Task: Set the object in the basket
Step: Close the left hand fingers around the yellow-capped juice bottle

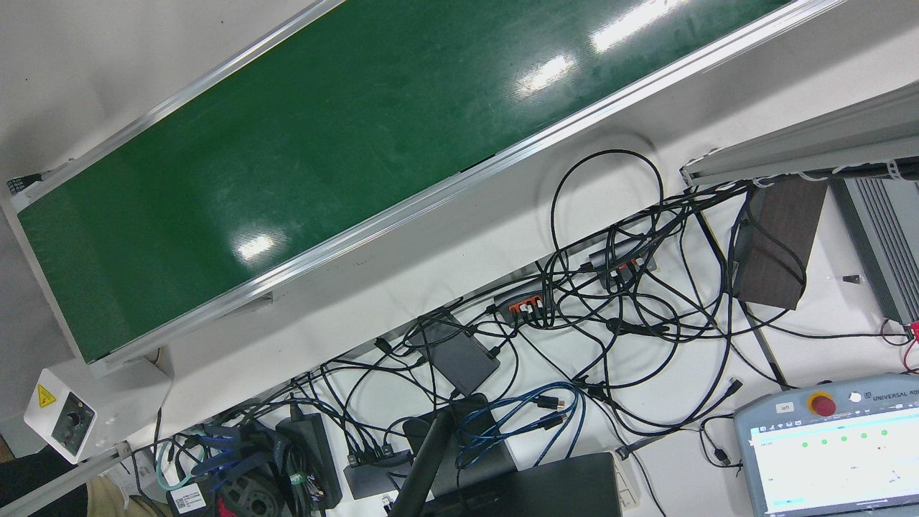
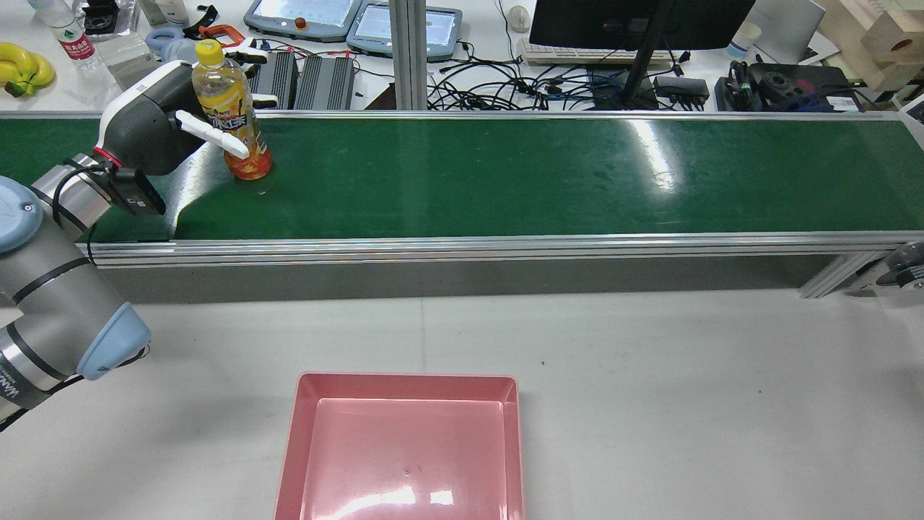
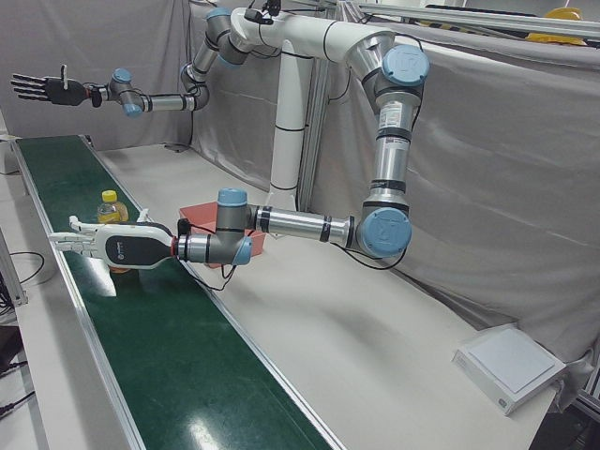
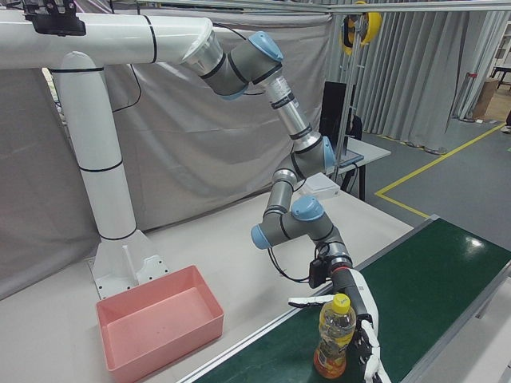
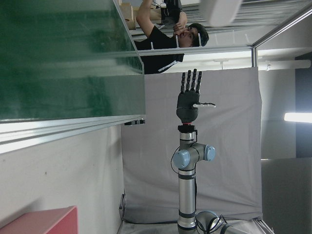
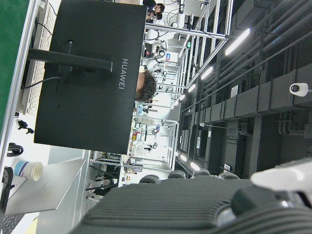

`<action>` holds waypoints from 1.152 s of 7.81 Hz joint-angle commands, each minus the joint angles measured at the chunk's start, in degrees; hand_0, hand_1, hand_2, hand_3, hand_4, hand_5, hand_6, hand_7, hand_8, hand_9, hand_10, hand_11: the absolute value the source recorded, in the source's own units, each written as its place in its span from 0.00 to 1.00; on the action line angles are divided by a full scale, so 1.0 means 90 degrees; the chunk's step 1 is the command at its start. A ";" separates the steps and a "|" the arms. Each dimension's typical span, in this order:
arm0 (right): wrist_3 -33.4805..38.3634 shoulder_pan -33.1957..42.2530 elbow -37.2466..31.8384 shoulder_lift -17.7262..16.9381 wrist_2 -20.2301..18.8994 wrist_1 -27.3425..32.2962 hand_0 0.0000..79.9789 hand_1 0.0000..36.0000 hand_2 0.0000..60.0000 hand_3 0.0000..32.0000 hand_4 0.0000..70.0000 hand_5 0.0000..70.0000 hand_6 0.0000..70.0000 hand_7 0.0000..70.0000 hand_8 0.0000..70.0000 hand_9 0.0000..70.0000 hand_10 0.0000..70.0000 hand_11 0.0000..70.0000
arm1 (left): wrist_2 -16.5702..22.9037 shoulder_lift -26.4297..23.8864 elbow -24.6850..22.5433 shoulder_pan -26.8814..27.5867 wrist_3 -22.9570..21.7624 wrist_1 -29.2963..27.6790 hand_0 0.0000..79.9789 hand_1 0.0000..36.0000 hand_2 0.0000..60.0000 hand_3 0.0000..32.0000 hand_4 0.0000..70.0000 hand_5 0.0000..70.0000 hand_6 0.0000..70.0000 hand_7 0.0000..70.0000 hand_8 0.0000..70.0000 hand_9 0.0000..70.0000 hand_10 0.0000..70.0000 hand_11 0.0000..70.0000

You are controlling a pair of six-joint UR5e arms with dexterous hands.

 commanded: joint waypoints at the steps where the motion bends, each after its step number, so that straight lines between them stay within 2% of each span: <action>1: 0.0000 0.0000 0.0000 0.0000 0.0000 0.0000 0.00 0.00 0.00 0.00 0.00 0.00 0.00 0.00 0.00 0.00 0.00 0.00 | -0.0333 -0.0008 -0.0056 0.0004 -0.0151 0.0141 1.00 0.86 0.94 0.00 1.00 1.00 1.00 1.00 1.00 1.00 1.00 1.00; 2: 0.0000 0.0000 0.0000 0.0000 0.0000 0.0000 0.00 0.00 0.00 0.00 0.00 0.00 0.00 0.00 0.00 0.00 0.00 0.00 | -0.0362 -0.0066 -0.0075 0.0023 -0.0141 0.0345 1.00 0.73 1.00 0.00 1.00 1.00 1.00 1.00 1.00 1.00 1.00 1.00; 3: 0.0000 0.0000 0.0000 0.0000 0.0000 0.0000 0.00 0.00 0.00 0.00 0.00 0.00 0.00 0.00 0.00 0.00 0.00 0.00 | -0.0363 -0.0250 -0.0114 0.0024 -0.0102 0.0714 1.00 0.72 1.00 0.00 1.00 1.00 1.00 1.00 1.00 1.00 1.00 1.00; 4: 0.0000 0.0000 0.0000 0.0000 0.0000 0.0000 0.00 0.00 0.00 0.00 0.00 0.00 0.00 0.00 0.00 0.00 0.00 0.00 | -0.0343 -0.0378 -0.0172 0.0033 -0.0102 0.0872 1.00 0.79 1.00 0.00 1.00 1.00 1.00 1.00 1.00 1.00 1.00 1.00; 5: 0.0000 0.0000 0.0000 0.0000 0.0000 0.0000 0.00 0.00 0.00 0.00 0.00 0.00 0.00 0.00 0.00 0.00 0.00 0.00 | -0.0314 -0.0398 -0.0231 0.0091 -0.0102 0.0874 0.97 0.79 1.00 0.00 1.00 1.00 1.00 1.00 1.00 1.00 1.00 1.00; 6: 0.0000 0.0000 0.0000 0.0000 0.0000 0.0000 0.00 0.00 0.00 0.00 0.00 0.00 0.00 0.00 0.00 0.00 0.00 0.00 | -0.0237 -0.0427 -0.0570 0.0285 -0.0121 0.0913 0.92 0.76 1.00 0.00 1.00 1.00 1.00 1.00 1.00 1.00 1.00 1.00; 9: 0.0000 0.0000 0.0000 0.0000 0.0000 0.0000 0.00 0.00 0.00 0.00 0.00 0.00 0.00 0.00 0.00 0.00 0.00 0.00 | 0.0495 -0.0476 -0.1508 0.0734 -0.0102 0.1283 0.98 0.74 1.00 0.00 1.00 1.00 1.00 1.00 1.00 1.00 1.00 1.00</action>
